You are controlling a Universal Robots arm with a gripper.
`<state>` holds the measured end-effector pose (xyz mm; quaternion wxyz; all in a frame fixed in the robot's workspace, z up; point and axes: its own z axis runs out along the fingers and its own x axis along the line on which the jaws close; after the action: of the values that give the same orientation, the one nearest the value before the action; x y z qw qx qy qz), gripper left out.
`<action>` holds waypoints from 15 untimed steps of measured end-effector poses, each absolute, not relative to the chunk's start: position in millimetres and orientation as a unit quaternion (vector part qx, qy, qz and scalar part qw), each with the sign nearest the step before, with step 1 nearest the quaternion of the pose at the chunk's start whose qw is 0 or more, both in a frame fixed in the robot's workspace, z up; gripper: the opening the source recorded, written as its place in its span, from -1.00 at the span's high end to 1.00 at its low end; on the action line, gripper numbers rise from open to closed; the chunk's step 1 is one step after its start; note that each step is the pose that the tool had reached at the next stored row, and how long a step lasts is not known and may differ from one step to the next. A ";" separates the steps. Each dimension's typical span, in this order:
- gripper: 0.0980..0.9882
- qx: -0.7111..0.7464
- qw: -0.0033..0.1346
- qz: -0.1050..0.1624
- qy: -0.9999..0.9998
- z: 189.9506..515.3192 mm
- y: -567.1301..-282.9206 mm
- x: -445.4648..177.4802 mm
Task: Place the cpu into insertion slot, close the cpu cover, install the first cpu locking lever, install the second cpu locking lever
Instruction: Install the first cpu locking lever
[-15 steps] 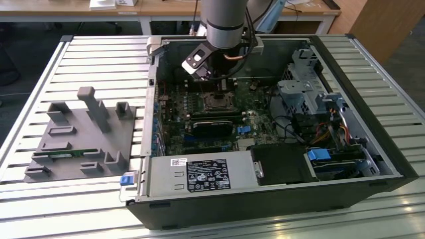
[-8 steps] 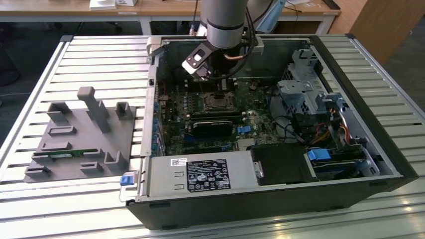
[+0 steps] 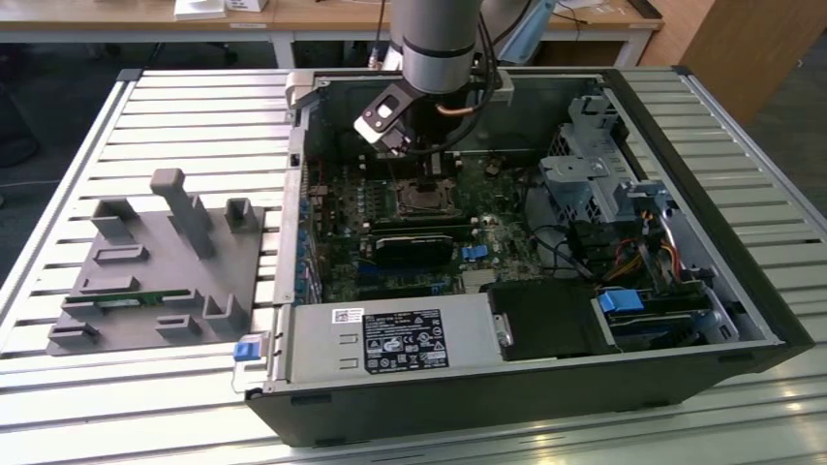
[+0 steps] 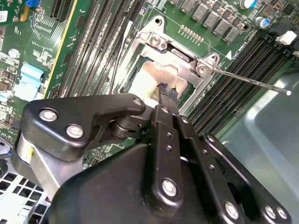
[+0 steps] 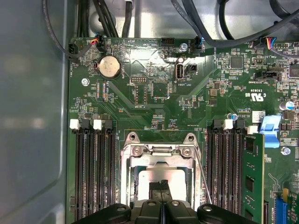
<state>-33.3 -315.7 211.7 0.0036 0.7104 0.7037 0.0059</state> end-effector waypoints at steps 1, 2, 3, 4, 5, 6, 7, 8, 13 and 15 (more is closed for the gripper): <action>0.98 0.710 0.004 0.006 0.704 211.9 -315.7 -33.3; 0.98 0.710 0.004 0.006 0.704 212.1 -315.7 -33.3; 0.98 0.710 0.004 0.006 0.704 212.1 -315.7 -33.2; 0.98 0.710 0.004 0.006 0.704 212.2 -315.7 -33.2; 0.98 0.710 0.004 0.006 0.704 212.4 -315.7 -33.3; 0.98 0.710 0.004 0.006 0.704 212.5 -315.7 -33.3; 0.98 0.710 0.004 0.006 0.704 212.8 -315.7 -33.3; 0.98 0.710 0.004 0.006 0.704 213.0 -315.7 -33.2; 0.98 0.710 0.004 0.006 0.704 213.6 -315.7 -33.3; 0.98 0.710 0.004 0.006 0.704 214.1 -315.7 -33.3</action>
<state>-33.3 -315.7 214.1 0.0036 0.7104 0.7037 0.0060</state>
